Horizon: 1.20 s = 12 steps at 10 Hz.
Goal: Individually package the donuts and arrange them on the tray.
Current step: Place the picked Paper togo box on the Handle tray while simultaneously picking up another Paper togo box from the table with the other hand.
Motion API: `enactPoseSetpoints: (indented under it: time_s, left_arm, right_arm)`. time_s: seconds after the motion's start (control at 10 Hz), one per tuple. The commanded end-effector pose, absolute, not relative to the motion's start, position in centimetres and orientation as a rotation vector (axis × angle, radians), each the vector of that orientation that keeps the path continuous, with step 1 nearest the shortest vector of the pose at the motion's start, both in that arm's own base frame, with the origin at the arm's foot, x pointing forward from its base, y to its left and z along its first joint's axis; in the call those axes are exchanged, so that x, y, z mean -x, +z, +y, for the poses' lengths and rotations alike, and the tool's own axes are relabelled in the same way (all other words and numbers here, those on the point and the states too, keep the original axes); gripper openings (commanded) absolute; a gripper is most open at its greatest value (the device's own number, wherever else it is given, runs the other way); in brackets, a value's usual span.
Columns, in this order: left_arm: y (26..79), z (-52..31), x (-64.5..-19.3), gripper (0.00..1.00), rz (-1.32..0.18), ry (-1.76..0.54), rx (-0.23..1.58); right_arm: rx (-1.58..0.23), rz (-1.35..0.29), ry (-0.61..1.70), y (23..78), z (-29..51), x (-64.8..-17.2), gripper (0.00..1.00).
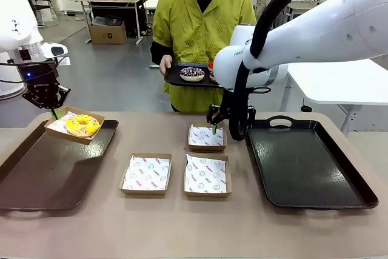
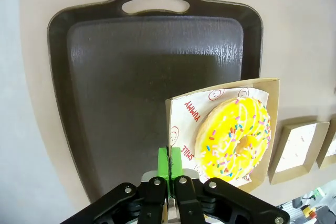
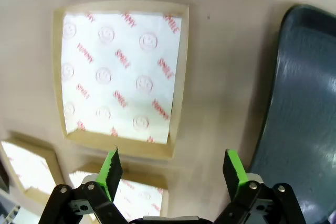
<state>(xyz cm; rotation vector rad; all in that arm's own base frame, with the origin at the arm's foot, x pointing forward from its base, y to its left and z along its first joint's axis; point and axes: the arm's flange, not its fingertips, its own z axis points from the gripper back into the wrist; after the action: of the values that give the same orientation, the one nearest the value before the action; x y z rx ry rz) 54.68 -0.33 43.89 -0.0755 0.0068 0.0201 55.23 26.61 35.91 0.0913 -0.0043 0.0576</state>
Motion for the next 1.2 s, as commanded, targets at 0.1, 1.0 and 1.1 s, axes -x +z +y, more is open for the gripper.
enactPoseSetpoints:
  time_s: [0.1, 1.0, 1.1]
  left_arm:
    - [41.9, 1.2, -54.9, 0.01, -0.017, -0.006, 0.144]
    - [40.1, -0.8, -56.3, 0.01, -0.090, 0.056, 0.107]
    - [39.9, -0.8, -56.6, 0.01, -0.105, 0.065, 0.097]
  right_arm:
    - [-0.071, -0.120, 0.014, 34.3, 28.0, -56.6, 1.00]
    - [-0.060, -0.098, -0.001, 33.7, 27.1, -56.4, 1.00]
    - [-0.064, -0.096, -0.004, 33.3, 26.8, -56.5, 1.00]
